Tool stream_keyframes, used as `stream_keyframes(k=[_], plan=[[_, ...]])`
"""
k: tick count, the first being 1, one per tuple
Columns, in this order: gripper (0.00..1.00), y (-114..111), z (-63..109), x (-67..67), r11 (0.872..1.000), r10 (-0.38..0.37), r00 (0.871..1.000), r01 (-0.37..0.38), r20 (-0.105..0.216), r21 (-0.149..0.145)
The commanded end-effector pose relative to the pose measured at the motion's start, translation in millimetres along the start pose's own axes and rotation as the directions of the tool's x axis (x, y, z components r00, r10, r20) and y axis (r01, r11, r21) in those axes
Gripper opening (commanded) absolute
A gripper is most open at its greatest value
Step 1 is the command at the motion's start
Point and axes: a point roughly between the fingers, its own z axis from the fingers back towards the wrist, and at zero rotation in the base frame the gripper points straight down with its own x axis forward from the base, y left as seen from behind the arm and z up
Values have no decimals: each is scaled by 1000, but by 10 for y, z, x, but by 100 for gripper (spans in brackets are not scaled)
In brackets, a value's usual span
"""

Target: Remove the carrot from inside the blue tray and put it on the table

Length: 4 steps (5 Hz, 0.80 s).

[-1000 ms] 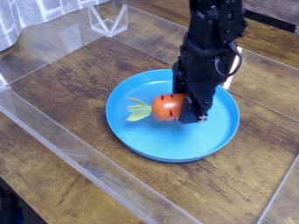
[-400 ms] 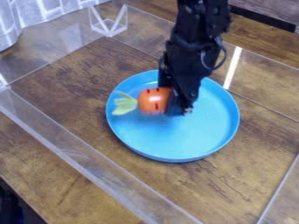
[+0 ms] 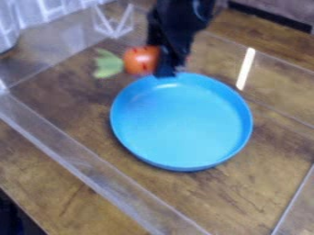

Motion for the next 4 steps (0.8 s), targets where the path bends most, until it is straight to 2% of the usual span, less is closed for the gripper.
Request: stream_keyframes(k=[1, 2, 3, 4], plan=[[0, 241, 164, -269, 998, 40, 999, -41, 35, 44], [0, 310, 18, -478, 996, 86, 996, -86, -3, 39], [0, 301, -157, -581, 995, 93, 995, -92, -23, 31], [0, 255, -313, -596, 996, 85, 996, -85, -27, 24]])
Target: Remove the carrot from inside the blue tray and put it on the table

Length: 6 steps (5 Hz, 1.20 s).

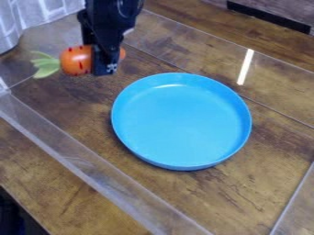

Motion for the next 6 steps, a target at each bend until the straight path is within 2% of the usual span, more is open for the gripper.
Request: stream_keyframes(k=[1, 3, 6], plan=[[0, 36, -40, -10, 1000, 17, 1000, -17, 22, 18], [0, -61, -290, -11, 1000, -3, 1000, 2, 14, 14], [0, -66, -398, 159, 996, -66, 997, 64, 34, 67]])
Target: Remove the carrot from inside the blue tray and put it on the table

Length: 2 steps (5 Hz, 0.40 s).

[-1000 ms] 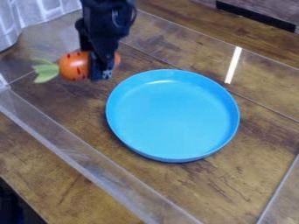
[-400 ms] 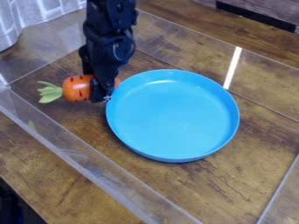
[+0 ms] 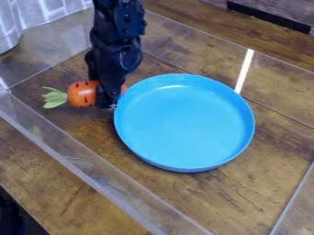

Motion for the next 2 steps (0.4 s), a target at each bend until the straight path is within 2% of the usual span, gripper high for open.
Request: stream_keyframes(k=[1, 2], plan=[[0, 49, 98, 148, 998, -32, 999, 30, 41, 56], [0, 41, 73, 172, 996, -59, 998, 56, 35, 76]])
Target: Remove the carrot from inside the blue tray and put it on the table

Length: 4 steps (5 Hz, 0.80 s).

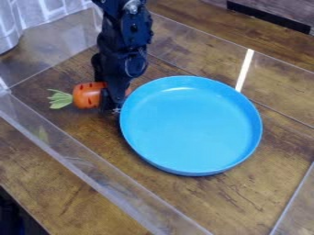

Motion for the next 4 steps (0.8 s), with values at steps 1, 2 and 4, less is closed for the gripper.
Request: stream_keyframes(k=[1, 2, 4], plan=[[0, 77, 89, 99, 998, -26, 999, 24, 33, 50], [0, 88, 53, 94, 997, -48, 999, 46, 25, 64], [0, 99, -36, 85, 992, -89, 996, 88, 5, 94]])
